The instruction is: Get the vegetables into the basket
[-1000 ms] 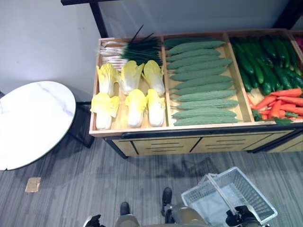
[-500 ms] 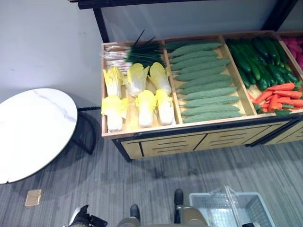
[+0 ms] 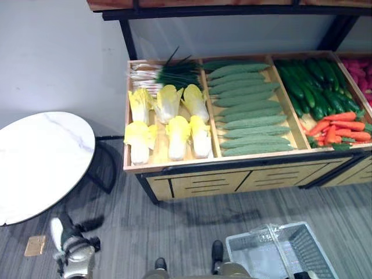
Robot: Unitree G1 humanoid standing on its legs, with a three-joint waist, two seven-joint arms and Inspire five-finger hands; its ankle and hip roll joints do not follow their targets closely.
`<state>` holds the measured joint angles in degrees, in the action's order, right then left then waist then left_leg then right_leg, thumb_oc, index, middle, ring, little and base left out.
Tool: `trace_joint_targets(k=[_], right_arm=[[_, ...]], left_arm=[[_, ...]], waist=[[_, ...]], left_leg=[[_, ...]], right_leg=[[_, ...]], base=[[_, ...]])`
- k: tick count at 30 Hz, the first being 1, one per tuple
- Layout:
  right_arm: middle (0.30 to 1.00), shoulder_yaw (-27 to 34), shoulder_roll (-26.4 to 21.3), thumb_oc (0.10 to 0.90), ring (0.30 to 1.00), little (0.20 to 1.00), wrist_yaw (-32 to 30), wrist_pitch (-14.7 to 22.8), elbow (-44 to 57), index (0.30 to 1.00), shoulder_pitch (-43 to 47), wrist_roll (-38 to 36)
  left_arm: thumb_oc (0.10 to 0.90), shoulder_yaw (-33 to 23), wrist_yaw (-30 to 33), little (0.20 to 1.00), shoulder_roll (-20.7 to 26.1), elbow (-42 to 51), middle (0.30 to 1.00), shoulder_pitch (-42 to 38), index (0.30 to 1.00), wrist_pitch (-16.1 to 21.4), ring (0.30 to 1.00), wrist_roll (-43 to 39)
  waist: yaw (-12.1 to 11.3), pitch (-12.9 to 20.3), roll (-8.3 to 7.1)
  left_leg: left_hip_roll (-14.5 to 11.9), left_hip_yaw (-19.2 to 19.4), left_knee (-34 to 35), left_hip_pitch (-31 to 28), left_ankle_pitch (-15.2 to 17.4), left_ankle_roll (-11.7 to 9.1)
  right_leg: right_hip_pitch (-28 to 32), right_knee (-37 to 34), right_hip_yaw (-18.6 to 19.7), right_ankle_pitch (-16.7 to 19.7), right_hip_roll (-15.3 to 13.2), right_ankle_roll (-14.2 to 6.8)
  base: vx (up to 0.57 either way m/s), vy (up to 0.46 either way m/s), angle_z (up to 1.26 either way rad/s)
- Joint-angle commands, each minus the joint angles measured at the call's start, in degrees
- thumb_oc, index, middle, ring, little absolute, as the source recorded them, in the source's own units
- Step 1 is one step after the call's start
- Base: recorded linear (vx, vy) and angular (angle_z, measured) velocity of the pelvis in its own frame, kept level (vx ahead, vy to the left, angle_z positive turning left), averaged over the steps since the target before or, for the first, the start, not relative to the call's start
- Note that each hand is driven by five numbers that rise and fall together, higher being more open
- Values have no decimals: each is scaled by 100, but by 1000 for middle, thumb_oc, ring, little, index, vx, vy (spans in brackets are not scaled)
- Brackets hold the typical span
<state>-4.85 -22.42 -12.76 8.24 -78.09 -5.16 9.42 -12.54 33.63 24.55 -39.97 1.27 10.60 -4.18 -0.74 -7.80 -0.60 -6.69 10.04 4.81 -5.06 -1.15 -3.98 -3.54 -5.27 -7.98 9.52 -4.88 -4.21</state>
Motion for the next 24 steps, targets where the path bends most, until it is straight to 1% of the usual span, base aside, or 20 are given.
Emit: trace_joint_targets(k=[1,3,4,6,7,8,9,12,15,16,17,19,20,24], right_arm=[[300,13,-103,400,300,300,-312,94,-174,300,117,103],[300,-28,-102,400,300,300,-293,91,-171,300,112,123],[300,-27,-102,400,300,300,-293,90,-171,300,113,123],[300,-68,-120,400,300,300,-269,88,-133,300,122,145],[300,-63,-122,400,300,300,-268,87,-130,300,119,146],[300,-139,-155,400,300,300,-244,80,-37,300,167,173],[300,-133,-155,400,300,300,-243,79,-36,300,168,173],[300,-223,-180,400,300,300,-209,72,48,300,217,216],[300,-330,-202,400,300,300,-167,76,151,300,263,250],[300,-324,-202,400,300,300,-167,75,153,300,263,250],[300,-349,-203,400,300,300,-158,72,198,300,265,255],[300,-403,-216,400,300,300,-121,62,204,300,280,245],[300,-399,-215,400,300,300,-121,62,205,300,279,245],[300,-514,-205,400,300,300,-67,75,312,300,305,196]], left_arm=[[900,-448,916,1000,633,525,1000,-346,1000,380,1000,821],[900,-525,1007,1000,677,1018,1000,-467,1000,416,1000,980],[900,-526,1008,1000,675,1023,1000,-466,1000,411,1000,983],[900,-350,803,1000,668,1580,1000,-633,1000,466,1000,1030],[900,-353,795,1000,662,1601,1000,-627,1000,451,1000,1033],[900,-93,597,1000,624,1911,1000,-823,1000,520,1000,1013],[900,-91,593,1000,623,1915,1000,-828,1000,514,1000,1013],[900,206,386,1000,636,2160,1000,-1060,1000,588,1000,985],[900,681,176,1000,545,2203,1000,-1535,1000,612,1000,858],[900,688,177,1000,546,2194,1000,-1547,1000,615,1000,856],[900,810,110,1000,520,2245,1000,-1642,1000,623,1000,826],[900,1186,-146,1000,455,2290,1000,-1853,1000,671,1000,765],[900,1191,-145,1000,455,2284,1000,-1860,1000,674,1000,764],[900,1677,-278,1000,218,2109,1000,-2275,1000,642,1000,649]], waist=[[-5,27,-281],[28,49,-290],[27,48,-290],[82,57,-289],[77,55,-287],[155,49,-275],[148,46,-273],[225,38,-272],[352,37,-289],[344,34,-289],[382,29,-291],[467,2,-303],[460,1,-303],[601,-55,-333]], left_leg=[[-42,-298,19,142,-168,-164],[-36,-292,19,129,-146,-162],[-36,-292,19,128,-146,-162],[-36,-278,19,123,-132,-161],[-36,-277,19,121,-131,-161],[-35,-251,19,116,-129,-156],[-36,-249,19,116,-128,-156],[-41,-199,19,113,-119,-152],[-55,-111,19,92,-101,-156],[-56,-108,19,92,-100,-156],[-64,-83,19,87,-98,-157],[-83,-27,19,90,-99,-160],[-84,-23,19,90,-98,-160],[-129,64,19,145,-115,-175]], right_leg=[[367,94,114,-132,-588,-461],[377,85,113,-133,-598,-466],[377,85,113,-133,-598,-466],[370,79,133,-123,-602,-465],[370,79,134,-123,-602,-465],[343,75,168,-108,-597,-461],[342,76,170,-108,-597,-461],[308,72,226,-88,-589,-461],[244,70,332,-58,-561,-459],[242,71,335,-58,-560,-459],[216,73,375,-49,-554,-455],[150,77,449,-24,-528,-450],[147,77,452,-24,-527,-450],[-5,93,572,8,-468,-437]], base=[[13,-4,4],[12,-1,4],[0,0,0],[0,0,0],[0,0,0],[0,0,0],[0,0,0],[-1,2,-2],[-2,-3,-9],[2,0,-13],[-13,3,-14],[-15,-9,-14],[-3,-16,-18],[-15,-18,-20]])
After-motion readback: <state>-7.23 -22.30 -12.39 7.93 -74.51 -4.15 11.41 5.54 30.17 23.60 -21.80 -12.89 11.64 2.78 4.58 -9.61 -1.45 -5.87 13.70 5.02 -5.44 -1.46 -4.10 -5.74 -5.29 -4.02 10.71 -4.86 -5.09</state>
